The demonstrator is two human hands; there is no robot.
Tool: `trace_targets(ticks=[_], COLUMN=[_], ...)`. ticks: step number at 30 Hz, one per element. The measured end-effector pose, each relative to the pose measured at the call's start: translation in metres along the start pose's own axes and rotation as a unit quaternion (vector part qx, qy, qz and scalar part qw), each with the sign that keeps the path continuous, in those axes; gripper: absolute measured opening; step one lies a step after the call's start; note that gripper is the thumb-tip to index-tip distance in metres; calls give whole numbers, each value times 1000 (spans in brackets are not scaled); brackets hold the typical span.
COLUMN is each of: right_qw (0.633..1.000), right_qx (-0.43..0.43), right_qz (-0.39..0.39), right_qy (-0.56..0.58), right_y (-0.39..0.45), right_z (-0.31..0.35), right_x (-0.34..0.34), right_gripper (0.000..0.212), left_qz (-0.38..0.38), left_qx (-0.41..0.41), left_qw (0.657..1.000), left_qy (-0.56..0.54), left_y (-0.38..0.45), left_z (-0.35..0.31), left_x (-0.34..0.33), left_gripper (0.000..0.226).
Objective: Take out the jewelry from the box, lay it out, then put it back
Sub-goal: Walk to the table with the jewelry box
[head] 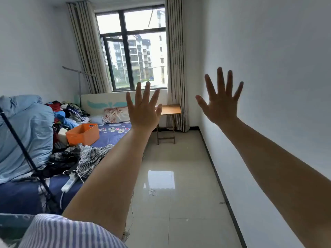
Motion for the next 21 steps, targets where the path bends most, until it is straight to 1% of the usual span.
trace_targets(ticks=[1, 4, 7, 9, 12, 14, 17, 21], right_qw=[1000, 999, 998, 996, 993, 988, 976, 961], right_qx=[12, 31, 32, 27, 17, 11, 2, 3], right_qz=[-7, -27, 37, 79, 118, 151, 217, 275], right_qy=[-8, -28, -29, -20, -17, -13, -14, -15], right_y=[4, 21, 39, 50, 68, 85, 116, 167], right_z=[6, 15, 16, 13, -1, -14, -33, -51], right_x=[-6, -42, -97, -142, -218, -273, -353, -450], right_gripper=[90, 63, 48, 40, 28, 25, 26, 27], left_qz=[-14, 64, 111, 183, 252, 300, 363, 403], left_qx=[-8, 2, 13, 18, 13, 11, 28, 44], left_qw=[1000, 996, 993, 983, 967, 954, 932, 914], left_qy=[-21, -55, -34, -3, 9, 12, -3, -27], left_y=[5, 16, 33, 44, 59, 74, 100, 133], left_z=[1, -3, -9, -16, -24, -29, -28, -10], left_x=[-12, -50, -102, -145, -224, -280, -363, -464], left_gripper=[48, 48, 42, 36, 31, 32, 33, 33])
Point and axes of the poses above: each hand's wrist, its own y-axis towards the middle knuckle, its own x-axis out of the back of the hand, z = x × y, the point moved 1 cm from there along y, towards the middle knuckle, and after that the axes turned 4 degrees about -y, right-handed, at the moved point
